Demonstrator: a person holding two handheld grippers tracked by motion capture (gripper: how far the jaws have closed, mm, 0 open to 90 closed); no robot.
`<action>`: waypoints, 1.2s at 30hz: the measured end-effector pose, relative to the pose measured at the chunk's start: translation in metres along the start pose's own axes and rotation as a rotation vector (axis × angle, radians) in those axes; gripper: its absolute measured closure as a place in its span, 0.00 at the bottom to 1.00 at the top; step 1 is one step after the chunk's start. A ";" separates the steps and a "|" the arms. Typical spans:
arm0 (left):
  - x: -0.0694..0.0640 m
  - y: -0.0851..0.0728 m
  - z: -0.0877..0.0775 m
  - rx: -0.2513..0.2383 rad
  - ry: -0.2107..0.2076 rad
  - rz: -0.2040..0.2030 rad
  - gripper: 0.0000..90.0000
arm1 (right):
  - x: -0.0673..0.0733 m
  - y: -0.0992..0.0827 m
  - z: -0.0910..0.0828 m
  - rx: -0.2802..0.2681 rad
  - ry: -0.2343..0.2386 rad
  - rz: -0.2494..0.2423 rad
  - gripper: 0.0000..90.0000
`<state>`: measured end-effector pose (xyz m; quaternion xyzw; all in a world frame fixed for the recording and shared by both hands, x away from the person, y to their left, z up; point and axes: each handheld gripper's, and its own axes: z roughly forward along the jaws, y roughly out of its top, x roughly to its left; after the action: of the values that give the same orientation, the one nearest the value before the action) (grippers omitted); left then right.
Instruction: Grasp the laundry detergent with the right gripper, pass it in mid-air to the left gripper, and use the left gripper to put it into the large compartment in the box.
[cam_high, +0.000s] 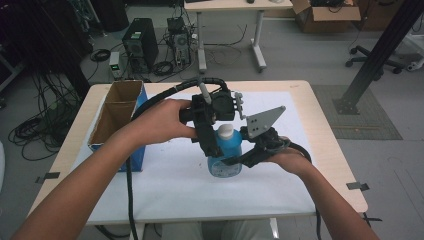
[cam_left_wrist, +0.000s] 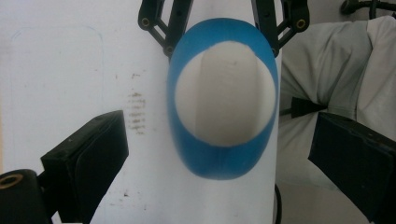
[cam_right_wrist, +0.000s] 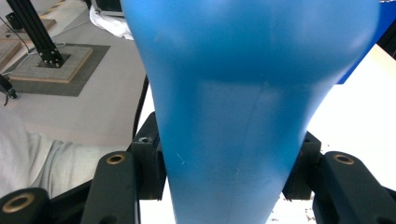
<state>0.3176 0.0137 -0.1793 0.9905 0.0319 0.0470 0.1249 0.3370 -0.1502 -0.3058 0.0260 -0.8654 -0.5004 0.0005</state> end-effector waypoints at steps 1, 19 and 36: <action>0.001 0.000 0.001 -0.001 0.000 -0.001 0.05 | 0.000 0.000 0.000 0.001 -0.001 0.000 0.50; 0.003 0.003 0.019 0.006 -0.021 0.003 0.09 | 0.000 0.001 0.002 0.008 0.005 0.002 0.50; 0.004 0.003 0.025 0.012 -0.037 0.008 0.22 | 0.000 0.002 0.002 0.008 0.004 0.001 0.50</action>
<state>0.3241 0.0047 -0.2018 0.9921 0.0258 0.0289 0.1194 0.3369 -0.1471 -0.3054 0.0264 -0.8674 -0.4969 0.0024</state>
